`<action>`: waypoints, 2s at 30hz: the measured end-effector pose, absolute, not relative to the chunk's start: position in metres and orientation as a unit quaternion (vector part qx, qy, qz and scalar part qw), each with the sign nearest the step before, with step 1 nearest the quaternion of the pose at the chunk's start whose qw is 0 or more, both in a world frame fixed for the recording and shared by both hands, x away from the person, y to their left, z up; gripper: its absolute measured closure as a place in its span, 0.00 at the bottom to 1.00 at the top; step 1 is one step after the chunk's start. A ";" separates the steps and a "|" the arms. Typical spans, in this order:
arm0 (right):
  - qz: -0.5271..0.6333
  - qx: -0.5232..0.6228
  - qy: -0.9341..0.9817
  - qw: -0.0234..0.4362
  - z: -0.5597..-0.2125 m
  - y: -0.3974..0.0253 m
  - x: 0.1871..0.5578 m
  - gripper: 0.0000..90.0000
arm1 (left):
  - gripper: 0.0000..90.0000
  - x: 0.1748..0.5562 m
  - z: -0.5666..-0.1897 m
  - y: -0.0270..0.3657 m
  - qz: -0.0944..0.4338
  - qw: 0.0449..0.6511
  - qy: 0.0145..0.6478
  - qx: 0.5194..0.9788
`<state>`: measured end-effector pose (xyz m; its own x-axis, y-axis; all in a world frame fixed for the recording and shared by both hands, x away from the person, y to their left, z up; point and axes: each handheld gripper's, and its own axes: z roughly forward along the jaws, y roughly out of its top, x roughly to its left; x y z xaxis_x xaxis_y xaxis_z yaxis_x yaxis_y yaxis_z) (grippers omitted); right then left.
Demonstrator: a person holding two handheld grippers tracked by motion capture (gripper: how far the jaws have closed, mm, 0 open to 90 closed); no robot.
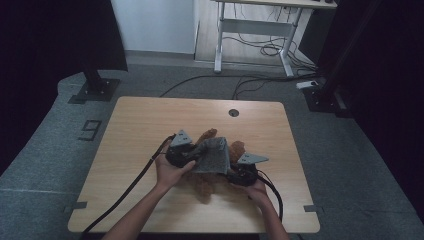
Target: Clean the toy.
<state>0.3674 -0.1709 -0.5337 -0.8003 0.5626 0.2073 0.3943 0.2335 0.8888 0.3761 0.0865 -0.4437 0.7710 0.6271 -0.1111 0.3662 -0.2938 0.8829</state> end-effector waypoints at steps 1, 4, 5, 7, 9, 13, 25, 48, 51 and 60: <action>0.538 0.306 0.781 0.078 -0.534 -0.171 0.367 0.68 | 0.86 0.378 -0.445 0.081 0.129 0.500 0.311 0.798; 0.539 0.306 0.781 0.080 -0.534 -0.171 0.367 0.68 | 0.86 0.381 -0.451 0.067 0.130 0.483 0.308 0.809; 0.539 0.306 0.781 0.080 -0.534 -0.171 0.367 0.68 | 0.86 0.382 -0.453 0.064 0.135 0.473 0.309 0.814; 0.537 0.305 0.782 0.081 -0.534 -0.170 0.367 0.67 | 0.86 0.384 -0.462 0.060 0.148 0.455 0.308 0.822; 0.535 0.305 0.784 0.083 -0.534 -0.170 0.367 0.67 | 0.86 0.386 -0.465 0.062 0.144 0.451 0.313 0.823; 0.536 0.304 0.783 0.083 -0.534 -0.170 0.366 0.67 | 0.86 0.384 -0.465 0.067 0.181 0.428 0.311 0.829; 0.531 0.288 0.793 0.086 -0.533 -0.163 0.364 0.67 | 0.86 0.381 -0.461 0.138 0.169 0.460 0.364 0.792; 0.534 0.309 0.782 0.082 -0.535 -0.162 0.367 0.67 | 0.86 0.382 -0.461 0.117 0.147 0.451 0.354 0.806; 0.534 0.310 0.783 0.082 -0.535 -0.162 0.367 0.67 | 0.86 0.385 -0.456 0.148 0.135 0.470 0.378 0.786; 0.533 0.310 0.783 0.083 -0.535 -0.163 0.367 0.67 | 0.86 0.377 -0.455 0.193 0.160 0.458 0.410 0.772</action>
<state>0.3665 -0.1625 -0.5350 -0.7938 0.5742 0.2004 0.3971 0.2398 0.8859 0.3773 0.1929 -0.4549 0.6130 0.7795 -0.1291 0.4872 -0.2444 0.8384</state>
